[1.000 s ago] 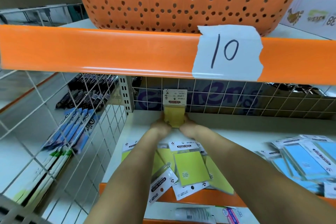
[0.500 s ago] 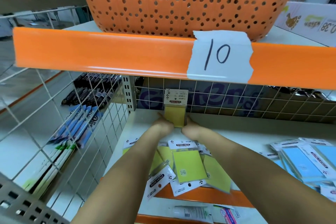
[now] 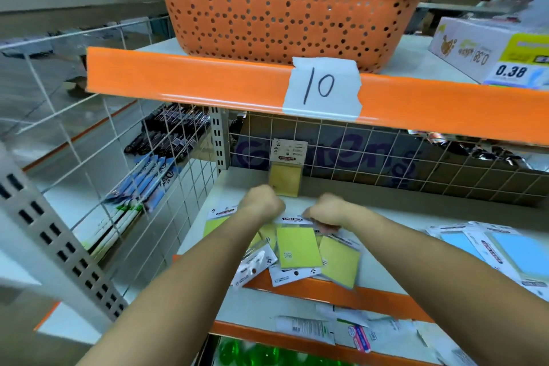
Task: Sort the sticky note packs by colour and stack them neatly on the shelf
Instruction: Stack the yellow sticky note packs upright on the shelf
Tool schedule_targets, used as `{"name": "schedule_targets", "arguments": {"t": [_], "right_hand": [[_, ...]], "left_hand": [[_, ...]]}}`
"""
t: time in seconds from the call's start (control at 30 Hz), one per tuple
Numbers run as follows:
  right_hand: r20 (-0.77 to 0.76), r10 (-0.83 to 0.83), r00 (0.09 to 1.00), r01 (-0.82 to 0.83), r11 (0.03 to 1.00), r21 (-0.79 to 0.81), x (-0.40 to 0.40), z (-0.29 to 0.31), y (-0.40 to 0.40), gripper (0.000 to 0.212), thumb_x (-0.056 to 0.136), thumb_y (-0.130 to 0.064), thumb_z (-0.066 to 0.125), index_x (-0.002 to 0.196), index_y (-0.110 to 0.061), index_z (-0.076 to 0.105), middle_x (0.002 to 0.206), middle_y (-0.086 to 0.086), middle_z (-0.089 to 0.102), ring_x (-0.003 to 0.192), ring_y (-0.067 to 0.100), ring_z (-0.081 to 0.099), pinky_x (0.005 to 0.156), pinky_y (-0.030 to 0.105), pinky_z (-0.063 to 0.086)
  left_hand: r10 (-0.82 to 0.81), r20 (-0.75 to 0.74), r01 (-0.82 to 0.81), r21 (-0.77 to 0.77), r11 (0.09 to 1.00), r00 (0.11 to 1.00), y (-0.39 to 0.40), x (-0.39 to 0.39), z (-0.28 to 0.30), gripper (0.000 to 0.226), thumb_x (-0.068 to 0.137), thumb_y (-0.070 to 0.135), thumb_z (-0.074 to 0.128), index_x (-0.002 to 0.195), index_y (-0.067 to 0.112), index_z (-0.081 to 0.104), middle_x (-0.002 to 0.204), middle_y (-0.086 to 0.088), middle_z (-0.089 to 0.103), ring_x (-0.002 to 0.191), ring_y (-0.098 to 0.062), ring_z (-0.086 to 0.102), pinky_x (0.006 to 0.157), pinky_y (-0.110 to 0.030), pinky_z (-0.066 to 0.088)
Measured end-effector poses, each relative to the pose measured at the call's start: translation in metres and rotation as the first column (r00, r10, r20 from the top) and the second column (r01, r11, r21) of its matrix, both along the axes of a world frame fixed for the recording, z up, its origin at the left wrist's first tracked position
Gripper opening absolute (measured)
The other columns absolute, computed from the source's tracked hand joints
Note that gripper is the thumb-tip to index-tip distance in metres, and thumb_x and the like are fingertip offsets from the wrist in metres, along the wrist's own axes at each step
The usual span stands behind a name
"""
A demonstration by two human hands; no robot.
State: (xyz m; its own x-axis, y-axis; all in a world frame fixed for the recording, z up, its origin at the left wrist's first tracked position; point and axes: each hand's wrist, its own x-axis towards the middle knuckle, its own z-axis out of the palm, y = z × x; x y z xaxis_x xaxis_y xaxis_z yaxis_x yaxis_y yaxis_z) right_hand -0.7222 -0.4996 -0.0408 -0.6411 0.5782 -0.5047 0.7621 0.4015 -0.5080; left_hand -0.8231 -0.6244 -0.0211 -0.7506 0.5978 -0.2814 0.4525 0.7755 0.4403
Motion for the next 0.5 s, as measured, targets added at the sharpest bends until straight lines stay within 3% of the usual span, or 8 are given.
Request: {"name": "schedule_targets", "arguments": {"t": [0.13, 0.23, 0.4, 0.5], "right_hand": [[-0.031, -0.050, 0.998, 0.047, 0.995, -0.083, 0.014, 0.004, -0.009, 0.038, 0.082, -0.038, 0.072, 0.072, -0.007, 0.051, 0.059, 0.007, 0.051, 0.039, 0.018, 0.044, 0.043, 0.023, 0.036], [-0.026, -0.060, 0.998, 0.058, 0.995, -0.087, 0.021, 0.002, -0.012, 0.045, 0.075, -0.041, 0.078, 0.069, -0.010, 0.046, 0.055, 0.006, 0.046, 0.041, 0.019, 0.042, 0.045, 0.024, 0.033], [0.031, -0.031, 0.999, 0.034, 0.995, -0.097, 0.029, 0.000, -0.022, 0.049, 0.069, -0.043, 0.083, 0.075, -0.010, 0.048, 0.066, 0.009, 0.053, 0.044, 0.018, 0.051, 0.045, 0.024, 0.041], [0.029, -0.032, 0.999, 0.033, 0.998, -0.061, 0.030, -0.005, -0.029, 0.044, 0.072, -0.039, 0.082, 0.069, -0.009, 0.049, 0.059, 0.009, 0.055, 0.040, 0.016, 0.048, 0.047, 0.024, 0.043]], "left_hand": [[0.029, 0.048, -0.029, -0.003, 1.000, 0.998, -0.012, 0.016, -0.001, 0.021, 0.085, 0.019, 0.055, 0.068, 0.011, 0.046, 0.079, -0.006, 0.054, 0.075, -0.025, 0.054, 0.058, -0.025, 0.039], [0.031, 0.102, -0.031, -0.003, 1.000, 0.994, -0.017, 0.025, -0.003, 0.020, 0.082, 0.028, 0.065, 0.079, 0.009, 0.058, 0.084, -0.010, 0.063, 0.082, -0.028, 0.064, 0.065, -0.028, 0.049], [0.049, 0.098, -0.048, -0.015, 0.999, 0.994, -0.022, 0.034, -0.007, 0.033, 0.076, 0.034, 0.073, 0.069, 0.016, 0.047, 0.070, -0.001, 0.053, 0.073, -0.022, 0.057, 0.061, -0.025, 0.042], [0.051, 0.089, -0.049, -0.028, 0.998, 0.995, -0.021, 0.038, -0.008, 0.030, 0.075, 0.033, 0.073, 0.070, 0.016, 0.049, 0.067, 0.000, 0.054, 0.073, -0.021, 0.058, 0.061, -0.024, 0.042]]}}
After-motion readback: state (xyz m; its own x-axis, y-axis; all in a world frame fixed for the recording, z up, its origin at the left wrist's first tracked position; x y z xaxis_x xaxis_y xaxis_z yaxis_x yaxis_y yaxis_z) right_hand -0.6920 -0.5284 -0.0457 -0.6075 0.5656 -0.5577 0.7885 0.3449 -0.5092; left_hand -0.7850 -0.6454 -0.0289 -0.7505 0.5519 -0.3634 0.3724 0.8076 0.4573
